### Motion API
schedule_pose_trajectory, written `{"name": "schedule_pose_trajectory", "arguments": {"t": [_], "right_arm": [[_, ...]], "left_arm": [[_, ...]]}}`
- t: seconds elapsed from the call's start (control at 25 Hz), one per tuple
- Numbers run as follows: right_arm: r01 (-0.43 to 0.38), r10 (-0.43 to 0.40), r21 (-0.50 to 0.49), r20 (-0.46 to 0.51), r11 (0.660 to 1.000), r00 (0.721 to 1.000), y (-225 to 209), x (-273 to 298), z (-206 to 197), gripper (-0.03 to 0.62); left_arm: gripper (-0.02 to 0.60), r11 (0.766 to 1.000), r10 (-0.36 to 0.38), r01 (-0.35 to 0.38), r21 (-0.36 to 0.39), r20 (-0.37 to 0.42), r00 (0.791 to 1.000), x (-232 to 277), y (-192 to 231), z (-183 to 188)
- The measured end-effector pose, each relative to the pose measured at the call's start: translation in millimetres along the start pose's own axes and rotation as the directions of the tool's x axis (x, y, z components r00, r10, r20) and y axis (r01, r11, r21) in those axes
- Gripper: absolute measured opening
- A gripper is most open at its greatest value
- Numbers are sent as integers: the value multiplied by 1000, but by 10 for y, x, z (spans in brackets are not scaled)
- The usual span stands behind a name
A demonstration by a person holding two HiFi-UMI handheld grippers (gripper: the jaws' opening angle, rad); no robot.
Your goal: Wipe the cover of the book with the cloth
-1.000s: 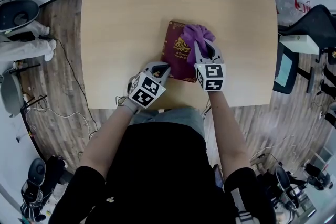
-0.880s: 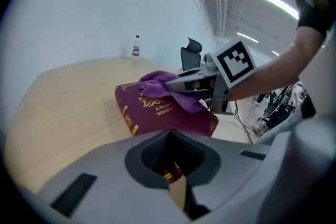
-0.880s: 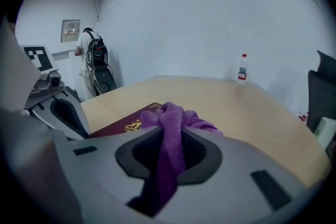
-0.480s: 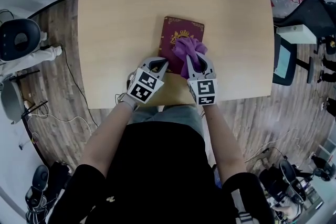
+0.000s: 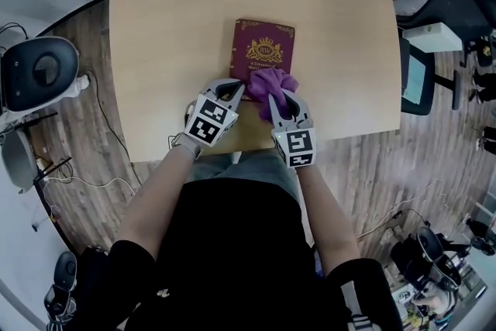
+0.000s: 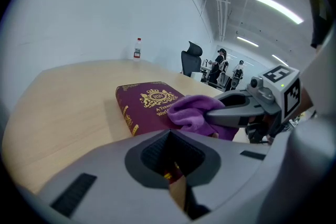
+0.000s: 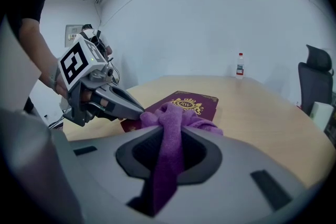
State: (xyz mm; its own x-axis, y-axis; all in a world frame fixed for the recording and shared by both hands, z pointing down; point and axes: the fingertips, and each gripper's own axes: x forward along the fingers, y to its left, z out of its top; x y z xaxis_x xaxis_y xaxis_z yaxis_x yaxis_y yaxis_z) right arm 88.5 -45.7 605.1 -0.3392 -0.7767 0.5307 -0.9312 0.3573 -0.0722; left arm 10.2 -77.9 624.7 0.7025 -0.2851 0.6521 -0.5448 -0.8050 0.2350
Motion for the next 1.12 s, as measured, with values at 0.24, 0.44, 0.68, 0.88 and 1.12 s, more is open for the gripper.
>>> {"name": "schedule_pose_trajectory", "arguments": {"t": [0.24, 0.44, 0.68, 0.88, 1.12], "right_arm": [[-15, 14, 28, 29, 999, 999, 190, -141, -115, 78], [-16, 15, 39, 18, 999, 1000, 253, -192, -154, 78], [-50, 50, 37, -17, 998, 999, 230, -151, -143, 78], [-73, 75, 58, -47, 996, 996, 183, -79, -94, 78], [-54, 61, 76, -100, 996, 993, 70, 78, -35, 78]], "left_arm": [[20, 1000, -1, 1, 17, 1, 1000, -19, -21, 33], [20, 1000, -2, 2, 18, 11, 1000, 9, -13, -6], [18, 1000, -4, 4, 17, 5, 1000, -22, -31, 12], [20, 1000, -6, 6, 27, 11, 1000, -31, -36, 45], [20, 1000, -8, 8, 21, 14, 1000, -23, -43, 37]]}}
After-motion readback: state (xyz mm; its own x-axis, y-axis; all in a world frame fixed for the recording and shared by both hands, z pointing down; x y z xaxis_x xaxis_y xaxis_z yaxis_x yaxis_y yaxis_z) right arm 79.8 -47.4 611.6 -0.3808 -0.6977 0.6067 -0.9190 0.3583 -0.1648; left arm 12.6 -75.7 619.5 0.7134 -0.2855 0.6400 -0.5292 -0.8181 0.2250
